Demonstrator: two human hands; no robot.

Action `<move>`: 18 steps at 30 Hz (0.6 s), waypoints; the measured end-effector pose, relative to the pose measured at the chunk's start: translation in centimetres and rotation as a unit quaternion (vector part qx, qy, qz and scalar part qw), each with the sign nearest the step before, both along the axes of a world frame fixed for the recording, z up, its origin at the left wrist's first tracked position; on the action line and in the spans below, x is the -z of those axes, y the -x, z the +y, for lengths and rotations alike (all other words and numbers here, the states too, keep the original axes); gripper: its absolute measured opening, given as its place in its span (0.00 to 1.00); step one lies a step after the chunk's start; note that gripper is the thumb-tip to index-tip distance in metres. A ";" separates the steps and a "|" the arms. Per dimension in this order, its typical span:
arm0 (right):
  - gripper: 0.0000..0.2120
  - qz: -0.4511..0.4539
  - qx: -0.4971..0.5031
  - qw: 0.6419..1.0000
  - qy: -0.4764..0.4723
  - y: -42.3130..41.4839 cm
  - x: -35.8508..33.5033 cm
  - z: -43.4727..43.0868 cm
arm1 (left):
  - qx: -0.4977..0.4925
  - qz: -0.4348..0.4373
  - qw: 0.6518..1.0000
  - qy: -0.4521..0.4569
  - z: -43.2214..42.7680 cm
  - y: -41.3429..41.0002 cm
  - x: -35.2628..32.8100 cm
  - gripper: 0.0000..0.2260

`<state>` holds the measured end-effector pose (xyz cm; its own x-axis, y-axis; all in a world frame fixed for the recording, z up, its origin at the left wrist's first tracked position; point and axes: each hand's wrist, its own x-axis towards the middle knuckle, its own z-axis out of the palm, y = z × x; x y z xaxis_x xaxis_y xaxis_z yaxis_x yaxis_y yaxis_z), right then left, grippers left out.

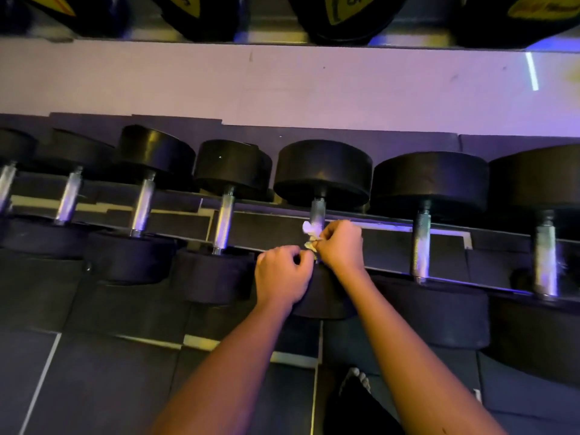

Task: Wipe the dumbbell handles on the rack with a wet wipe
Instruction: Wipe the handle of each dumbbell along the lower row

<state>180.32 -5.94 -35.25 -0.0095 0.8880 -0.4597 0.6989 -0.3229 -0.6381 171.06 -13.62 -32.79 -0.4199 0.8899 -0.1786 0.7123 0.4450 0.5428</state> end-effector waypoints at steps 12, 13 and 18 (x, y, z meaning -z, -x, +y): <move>0.11 0.025 -0.028 0.999 0.038 -1.2 -0.4 0.0 | -0.007 -0.025 0.999 -0.048 -0.3 0.0 0.9 0.15; 0.10 0.024 -0.019 0.999 0.024 -1.1 -0.2 -0.1 | -0.012 -0.038 0.998 -0.048 -0.3 0.1 0.8 0.13; 0.07 0.039 -0.008 0.998 -0.044 -0.4 -0.7 0.4 | -0.032 -0.065 0.997 -0.028 -0.3 0.4 1.3 0.16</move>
